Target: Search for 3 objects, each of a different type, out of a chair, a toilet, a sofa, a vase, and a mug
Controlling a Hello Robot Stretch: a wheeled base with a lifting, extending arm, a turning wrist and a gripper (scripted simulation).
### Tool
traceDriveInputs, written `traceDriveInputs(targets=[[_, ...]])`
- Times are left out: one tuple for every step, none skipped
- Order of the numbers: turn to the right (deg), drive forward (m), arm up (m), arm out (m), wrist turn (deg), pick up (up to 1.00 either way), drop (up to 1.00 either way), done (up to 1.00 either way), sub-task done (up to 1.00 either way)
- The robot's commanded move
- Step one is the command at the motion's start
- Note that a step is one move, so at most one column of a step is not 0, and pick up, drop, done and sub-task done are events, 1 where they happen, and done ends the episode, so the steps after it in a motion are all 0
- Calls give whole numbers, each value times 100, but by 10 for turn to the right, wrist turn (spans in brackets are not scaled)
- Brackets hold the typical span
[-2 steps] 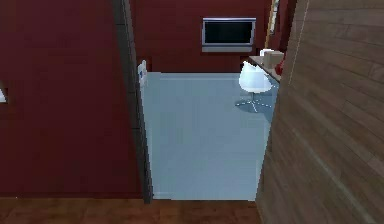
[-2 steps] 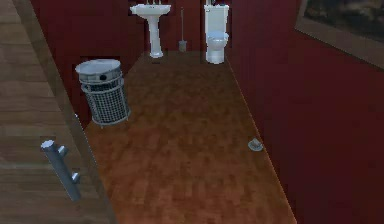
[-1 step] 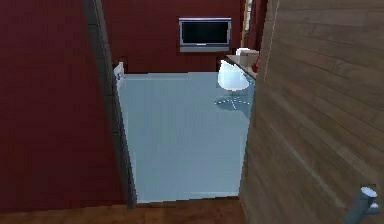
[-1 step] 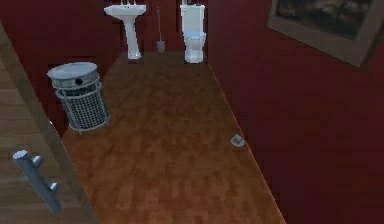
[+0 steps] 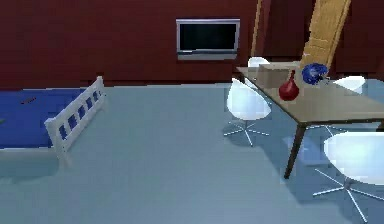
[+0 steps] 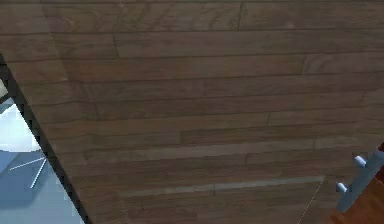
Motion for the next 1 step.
traceDriveInputs(targets=[[30,0,0,0,0,0,0,0,0]])
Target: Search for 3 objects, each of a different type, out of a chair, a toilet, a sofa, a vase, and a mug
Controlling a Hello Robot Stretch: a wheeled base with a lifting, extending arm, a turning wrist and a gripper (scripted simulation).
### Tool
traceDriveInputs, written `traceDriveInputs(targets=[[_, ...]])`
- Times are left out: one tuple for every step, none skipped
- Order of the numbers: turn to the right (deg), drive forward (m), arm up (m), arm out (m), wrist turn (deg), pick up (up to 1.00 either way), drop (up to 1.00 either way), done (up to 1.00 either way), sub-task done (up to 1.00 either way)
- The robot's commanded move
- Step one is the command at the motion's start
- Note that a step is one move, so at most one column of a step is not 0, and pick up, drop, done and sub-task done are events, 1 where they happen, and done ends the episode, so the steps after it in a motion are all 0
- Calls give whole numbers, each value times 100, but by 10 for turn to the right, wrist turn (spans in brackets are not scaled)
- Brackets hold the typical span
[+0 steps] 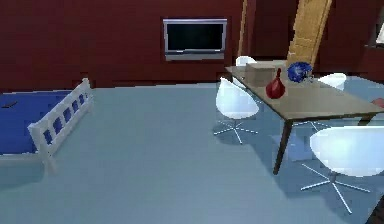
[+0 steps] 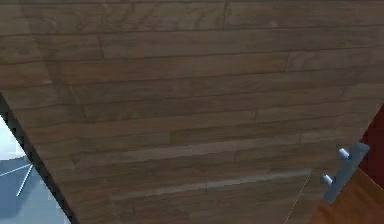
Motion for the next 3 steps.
traceDriveInputs(targets=[[0,45,0,0,0,0,0,0,0],[360,0,0,0,0,0,0,0,0],[0,25,0,0,0,0,0,0,0]])
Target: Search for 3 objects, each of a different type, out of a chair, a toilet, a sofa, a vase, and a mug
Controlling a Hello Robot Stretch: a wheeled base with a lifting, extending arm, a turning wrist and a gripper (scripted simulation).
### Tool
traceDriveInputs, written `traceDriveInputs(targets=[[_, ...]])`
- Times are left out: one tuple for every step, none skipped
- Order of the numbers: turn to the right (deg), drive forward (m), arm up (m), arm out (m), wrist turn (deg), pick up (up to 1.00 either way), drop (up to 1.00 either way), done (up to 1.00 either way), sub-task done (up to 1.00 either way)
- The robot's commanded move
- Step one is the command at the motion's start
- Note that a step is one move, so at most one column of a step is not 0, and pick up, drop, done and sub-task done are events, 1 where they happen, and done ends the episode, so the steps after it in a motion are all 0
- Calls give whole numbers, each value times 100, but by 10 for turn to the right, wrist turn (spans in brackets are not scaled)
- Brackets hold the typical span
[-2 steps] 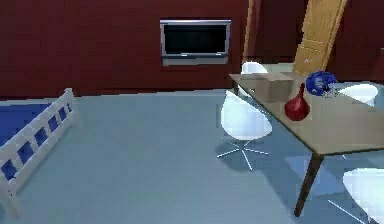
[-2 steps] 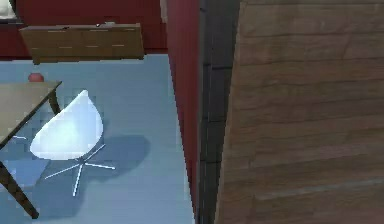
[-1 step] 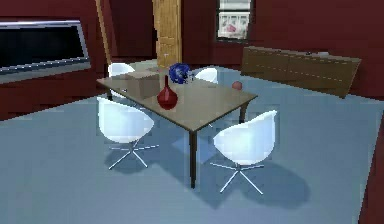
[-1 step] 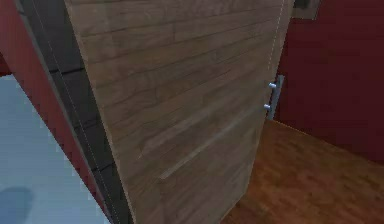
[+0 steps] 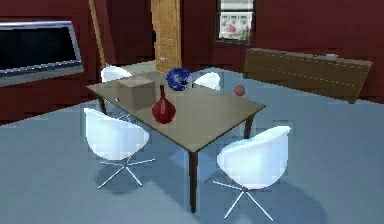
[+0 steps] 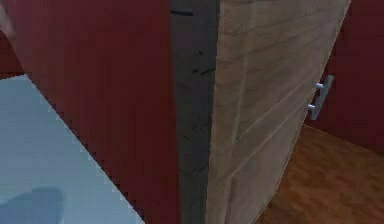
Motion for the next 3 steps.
traceDriveInputs(targets=[[360,0,0,0,0,0,0,0,0],[0,30,0,0,0,0,0,0,0],[-180,0,0,0,0,0,0,0,0]])
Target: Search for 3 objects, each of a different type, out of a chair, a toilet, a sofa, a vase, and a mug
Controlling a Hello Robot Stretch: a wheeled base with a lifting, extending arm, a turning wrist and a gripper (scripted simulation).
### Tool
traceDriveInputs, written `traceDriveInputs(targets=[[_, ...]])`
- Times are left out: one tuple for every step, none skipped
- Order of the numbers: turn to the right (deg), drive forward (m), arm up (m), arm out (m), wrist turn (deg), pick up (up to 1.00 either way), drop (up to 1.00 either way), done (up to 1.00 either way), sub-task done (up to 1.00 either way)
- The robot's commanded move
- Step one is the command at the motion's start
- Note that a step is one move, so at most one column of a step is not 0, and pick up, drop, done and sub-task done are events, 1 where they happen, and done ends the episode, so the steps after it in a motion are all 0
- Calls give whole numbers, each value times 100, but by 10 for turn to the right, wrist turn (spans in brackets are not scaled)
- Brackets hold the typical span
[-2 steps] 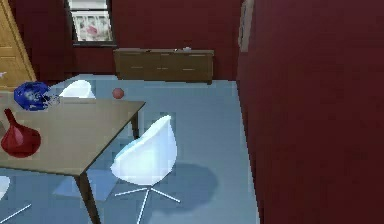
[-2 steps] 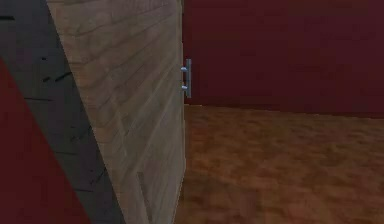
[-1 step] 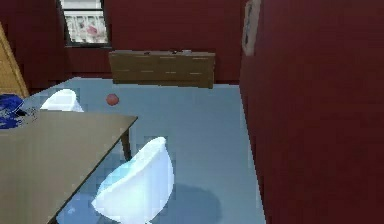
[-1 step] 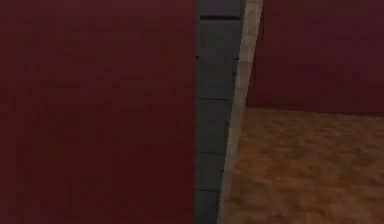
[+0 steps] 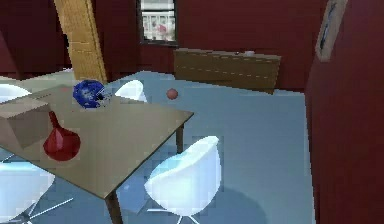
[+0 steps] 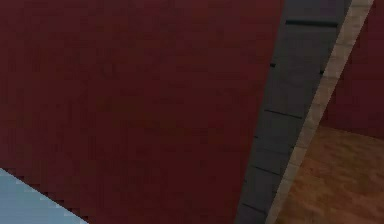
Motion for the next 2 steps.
traceDriveInputs(targets=[[0,0,0,0,0,0,0,0,100],[-450,0,0,0,0,0,0,0,0]])
